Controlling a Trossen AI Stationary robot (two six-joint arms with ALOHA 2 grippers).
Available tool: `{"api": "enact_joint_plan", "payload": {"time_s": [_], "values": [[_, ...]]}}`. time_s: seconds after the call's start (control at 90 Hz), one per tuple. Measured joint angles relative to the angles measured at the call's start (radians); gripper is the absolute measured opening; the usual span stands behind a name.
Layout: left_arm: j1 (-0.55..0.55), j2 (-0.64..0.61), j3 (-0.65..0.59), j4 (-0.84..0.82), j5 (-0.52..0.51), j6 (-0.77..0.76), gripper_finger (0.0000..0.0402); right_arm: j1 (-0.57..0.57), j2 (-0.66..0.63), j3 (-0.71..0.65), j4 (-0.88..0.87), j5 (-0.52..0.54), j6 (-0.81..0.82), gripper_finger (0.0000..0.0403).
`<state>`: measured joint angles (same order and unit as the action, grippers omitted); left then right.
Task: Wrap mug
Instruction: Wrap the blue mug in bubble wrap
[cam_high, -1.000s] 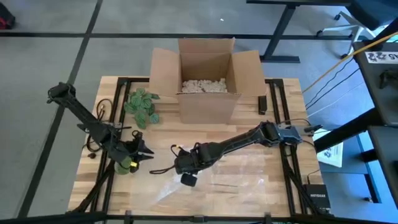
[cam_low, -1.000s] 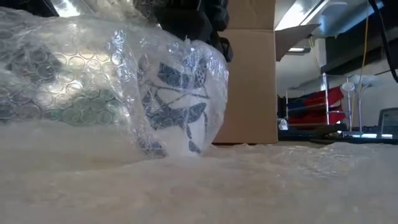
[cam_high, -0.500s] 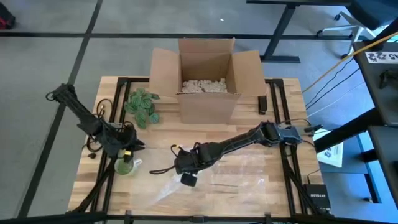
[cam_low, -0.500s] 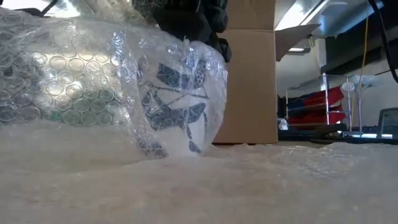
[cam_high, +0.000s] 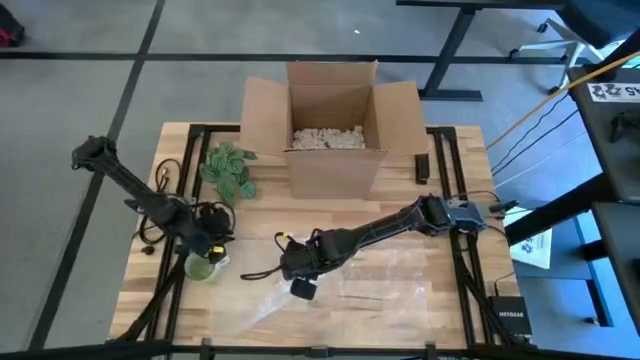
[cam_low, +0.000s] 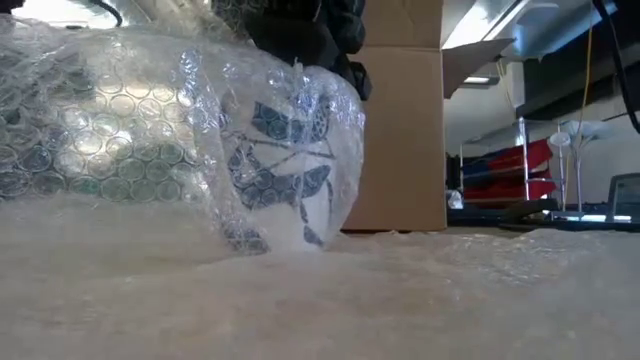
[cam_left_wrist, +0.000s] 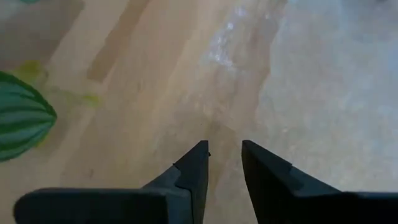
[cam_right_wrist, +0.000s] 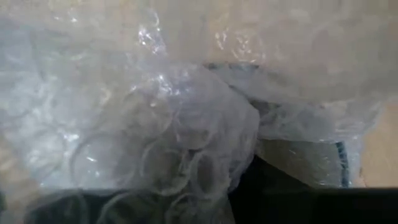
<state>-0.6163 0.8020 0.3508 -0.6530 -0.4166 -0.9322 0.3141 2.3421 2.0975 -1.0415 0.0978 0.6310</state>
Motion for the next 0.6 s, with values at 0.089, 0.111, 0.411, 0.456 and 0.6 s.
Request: {"api": "enact_joint_plan", "payload": {"time_s": [0.089, 0.111, 0.411, 0.456, 0.6], "values": [[0.015, 0.031, 0.0, 0.039, 0.015, 0.028, 0.0079, 0.0, 0.0, 0.0, 0.0, 0.0, 0.0, 0.0035], [0.018, 0.038, 0.0, 0.051, 0.02, 0.036, 0.0079, 0.0, 0.0, 0.0, 0.001, 0.0, 0.0, 0.0035], [0.049, 0.085, 0.0, 0.162, 0.025, 0.155, 0.0079, 0.0, 0.0, 0.0, 0.002, 0.0, 0.0, 0.0035], [0.053, 0.085, 0.0, 0.174, 0.025, 0.172, 0.0079, 0.0, 0.0, 0.0, 0.003, 0.0, 0.0, 0.0035], [0.061, 0.085, 0.0, 0.208, 0.032, 0.227, 0.0079, 0.0, 0.0, 0.0, 0.003, 0.0, 0.0, 0.0035]]}}
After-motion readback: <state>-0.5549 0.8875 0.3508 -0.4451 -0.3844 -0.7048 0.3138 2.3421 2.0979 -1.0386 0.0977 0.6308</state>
